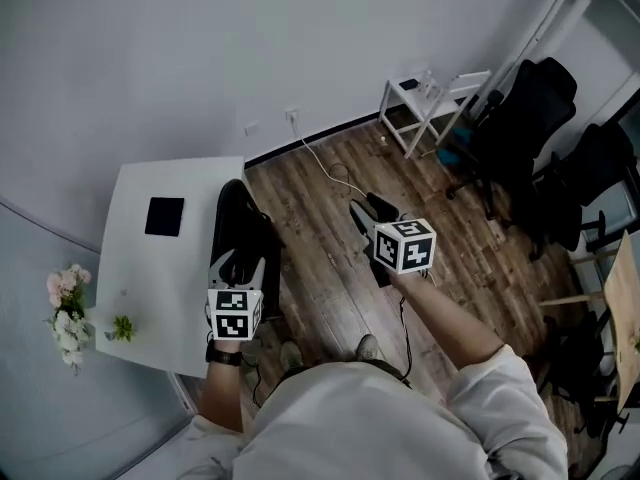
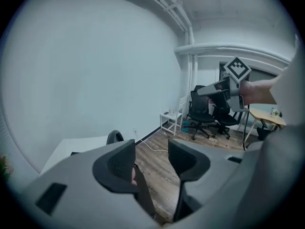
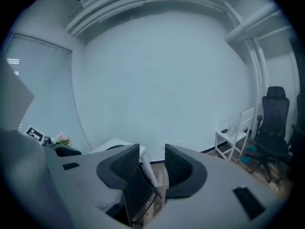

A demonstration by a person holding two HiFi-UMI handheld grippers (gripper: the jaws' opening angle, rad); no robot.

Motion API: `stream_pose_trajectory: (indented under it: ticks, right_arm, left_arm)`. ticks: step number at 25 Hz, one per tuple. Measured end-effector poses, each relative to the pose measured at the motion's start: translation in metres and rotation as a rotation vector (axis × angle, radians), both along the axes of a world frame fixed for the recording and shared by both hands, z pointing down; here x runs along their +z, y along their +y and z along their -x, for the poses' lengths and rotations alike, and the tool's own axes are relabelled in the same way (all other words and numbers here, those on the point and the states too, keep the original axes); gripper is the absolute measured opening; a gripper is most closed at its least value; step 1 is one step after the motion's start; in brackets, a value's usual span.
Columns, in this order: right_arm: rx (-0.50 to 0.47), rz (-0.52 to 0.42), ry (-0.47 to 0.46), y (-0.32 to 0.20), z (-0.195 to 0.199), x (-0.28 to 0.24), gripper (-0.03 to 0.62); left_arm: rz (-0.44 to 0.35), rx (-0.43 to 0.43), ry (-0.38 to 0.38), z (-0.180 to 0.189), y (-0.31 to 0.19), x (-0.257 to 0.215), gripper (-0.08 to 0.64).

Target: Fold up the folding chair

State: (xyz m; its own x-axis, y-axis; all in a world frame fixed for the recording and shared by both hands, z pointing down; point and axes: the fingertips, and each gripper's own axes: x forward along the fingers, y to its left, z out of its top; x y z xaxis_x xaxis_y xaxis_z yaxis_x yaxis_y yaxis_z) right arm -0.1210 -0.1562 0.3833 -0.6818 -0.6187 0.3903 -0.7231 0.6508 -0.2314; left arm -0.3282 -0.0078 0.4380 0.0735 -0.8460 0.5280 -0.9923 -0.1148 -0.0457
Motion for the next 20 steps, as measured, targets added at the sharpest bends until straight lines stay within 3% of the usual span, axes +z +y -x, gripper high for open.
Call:
stream_pose_trajectory:
  ticks: [6,12,20]
  right_arm:
    - [0.064,-0.179,0.032,0.022,-0.099,-0.041,0.145]
    - [0.139,-0.314,0.043,0.061,-0.174,-0.063,0.079]
    - [0.228,-0.380,0.016,0.105,-0.235,-0.073,0.017]
  left_arm:
    - [-0.074,0.072,0.038,-0.067,-0.021,-0.035,0.190]
    - [-0.144,0.120,0.071,-0.123,-0.028,-0.059,0.107]
    - [-0.200,0.135,0.080,-0.164,-0.022,-0.075,0.009]
